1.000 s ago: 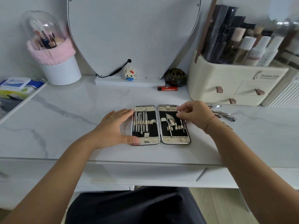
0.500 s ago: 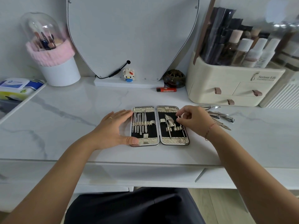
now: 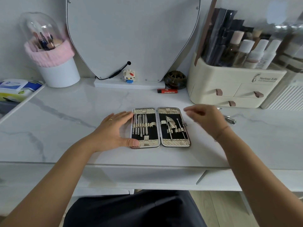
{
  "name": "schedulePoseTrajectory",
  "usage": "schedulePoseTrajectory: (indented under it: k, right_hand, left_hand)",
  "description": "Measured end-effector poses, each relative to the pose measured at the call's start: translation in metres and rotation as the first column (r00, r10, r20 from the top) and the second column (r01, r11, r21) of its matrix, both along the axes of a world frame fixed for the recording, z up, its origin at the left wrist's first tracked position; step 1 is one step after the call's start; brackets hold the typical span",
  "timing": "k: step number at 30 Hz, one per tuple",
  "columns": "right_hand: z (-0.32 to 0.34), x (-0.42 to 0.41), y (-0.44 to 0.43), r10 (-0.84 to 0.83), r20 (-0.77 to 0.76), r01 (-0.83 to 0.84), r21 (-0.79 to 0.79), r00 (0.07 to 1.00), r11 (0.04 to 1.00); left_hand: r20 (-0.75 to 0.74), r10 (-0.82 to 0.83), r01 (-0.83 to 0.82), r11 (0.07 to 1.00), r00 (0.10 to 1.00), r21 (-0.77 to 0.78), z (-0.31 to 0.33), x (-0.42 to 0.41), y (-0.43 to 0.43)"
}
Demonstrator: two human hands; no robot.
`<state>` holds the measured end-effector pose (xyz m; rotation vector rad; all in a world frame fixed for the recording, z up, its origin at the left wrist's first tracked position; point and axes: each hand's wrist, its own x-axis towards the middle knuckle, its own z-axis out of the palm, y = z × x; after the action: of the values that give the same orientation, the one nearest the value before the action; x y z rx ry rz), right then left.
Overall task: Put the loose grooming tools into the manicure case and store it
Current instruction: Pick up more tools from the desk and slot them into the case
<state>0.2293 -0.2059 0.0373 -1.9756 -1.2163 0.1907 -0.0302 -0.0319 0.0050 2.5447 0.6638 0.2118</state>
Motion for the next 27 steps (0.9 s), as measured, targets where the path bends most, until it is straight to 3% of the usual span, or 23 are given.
schedulePoseTrajectory:
  k: [2, 4, 10, 15, 21, 27]
  right_hand:
    - [0.008, 0.014, -0.01, -0.115, 0.012, 0.114, 0.074, 0.993, 0.991]
    - [0.013, 0.025, -0.019, -0.182, 0.029, 0.181, 0.046, 0.983, 0.982]
    - [0.0, 0.028, -0.025, -0.136, 0.058, 0.145, -0.2, 0.989, 0.969]
    - [-0.003, 0.03, -0.02, -0.205, 0.142, 0.237, -0.273, 0.968, 0.932]
    - [0.006, 0.034, -0.017, -0.204, 0.129, 0.24, -0.414, 0.97, 0.878]
    - [0.007, 0.029, -0.02, -0.171, 0.187, 0.237, -0.426, 0.967, 0.873]
  left_hand:
    - [0.001, -0.001, 0.001, 1.0, 1.0, 0.003, 0.0, 0.0, 0.0]
    - [0.004, 0.0, 0.0, 1.0, 1.0, 0.006, 0.0, 0.0, 0.0]
    - [0.011, -0.003, 0.003, 1.0, 1.0, 0.003, 0.0, 0.0, 0.0]
    - [0.009, 0.0, 0.0, 1.0, 1.0, 0.004, 0.0, 0.0, 0.0]
    - [0.016, 0.0, 0.001, 1.0, 1.0, -0.011, 0.001, -0.001, -0.001]
    - [0.013, -0.003, 0.003, 1.0, 1.0, -0.009, 0.002, 0.0, -0.001]
